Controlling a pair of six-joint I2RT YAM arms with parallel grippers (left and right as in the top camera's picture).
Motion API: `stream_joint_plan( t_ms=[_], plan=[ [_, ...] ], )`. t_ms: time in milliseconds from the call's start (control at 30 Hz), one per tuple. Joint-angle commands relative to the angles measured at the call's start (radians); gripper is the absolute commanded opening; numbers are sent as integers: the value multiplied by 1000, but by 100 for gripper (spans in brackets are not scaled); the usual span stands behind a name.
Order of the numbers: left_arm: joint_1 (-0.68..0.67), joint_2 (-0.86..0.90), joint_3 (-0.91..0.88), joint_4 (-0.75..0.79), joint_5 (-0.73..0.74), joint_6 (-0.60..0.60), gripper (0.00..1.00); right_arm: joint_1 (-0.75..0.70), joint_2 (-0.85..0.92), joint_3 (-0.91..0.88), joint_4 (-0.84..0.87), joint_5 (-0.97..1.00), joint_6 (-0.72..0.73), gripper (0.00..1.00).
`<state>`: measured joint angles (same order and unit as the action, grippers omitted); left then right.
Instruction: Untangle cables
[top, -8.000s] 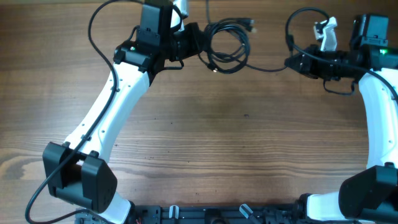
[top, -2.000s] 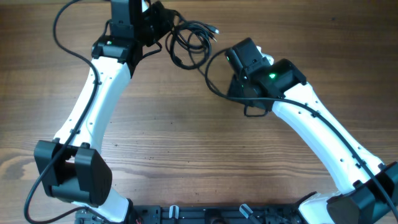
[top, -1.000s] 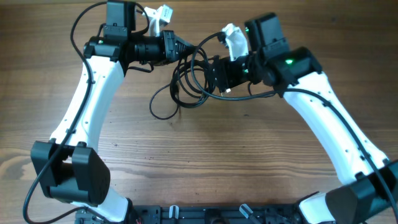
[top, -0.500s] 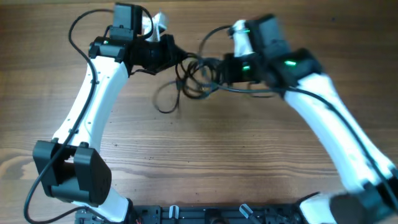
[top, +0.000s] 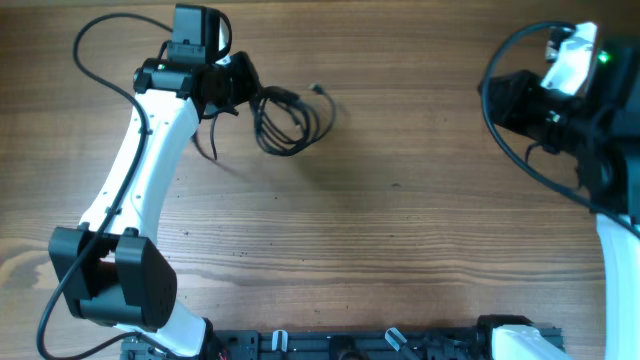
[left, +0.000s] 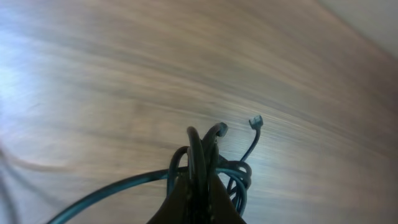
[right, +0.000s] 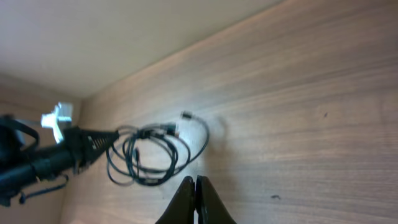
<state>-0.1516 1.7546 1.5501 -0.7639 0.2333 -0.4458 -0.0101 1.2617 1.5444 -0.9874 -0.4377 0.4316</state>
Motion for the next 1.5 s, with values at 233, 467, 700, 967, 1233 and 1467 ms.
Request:
stream_joint_plan(
  t_ms=[233, 467, 700, 967, 1233, 1467],
  plan=[
    [-2, 0, 5, 194, 791, 255, 4, 203, 222, 6, 129, -246, -412, 57],
    [-26, 0, 5, 177, 896, 255, 4, 312, 367, 6, 189, -176, -458, 45],
    [-28, 0, 5, 161, 896, 255, 6, 360, 379, 6, 188, -126, -463, 36],
    [-28, 0, 5, 154, 896, 228, 4, 422, 450, 0, 85, 34, -449, 9],
    [-28, 0, 5, 70, 599, 158, 4, 414, 404, 0, 137, 82, -267, 4],
    [-28, 0, 5, -15, -35, -245, 4, 332, 192, 0, 82, -159, -302, 4]
  ],
)
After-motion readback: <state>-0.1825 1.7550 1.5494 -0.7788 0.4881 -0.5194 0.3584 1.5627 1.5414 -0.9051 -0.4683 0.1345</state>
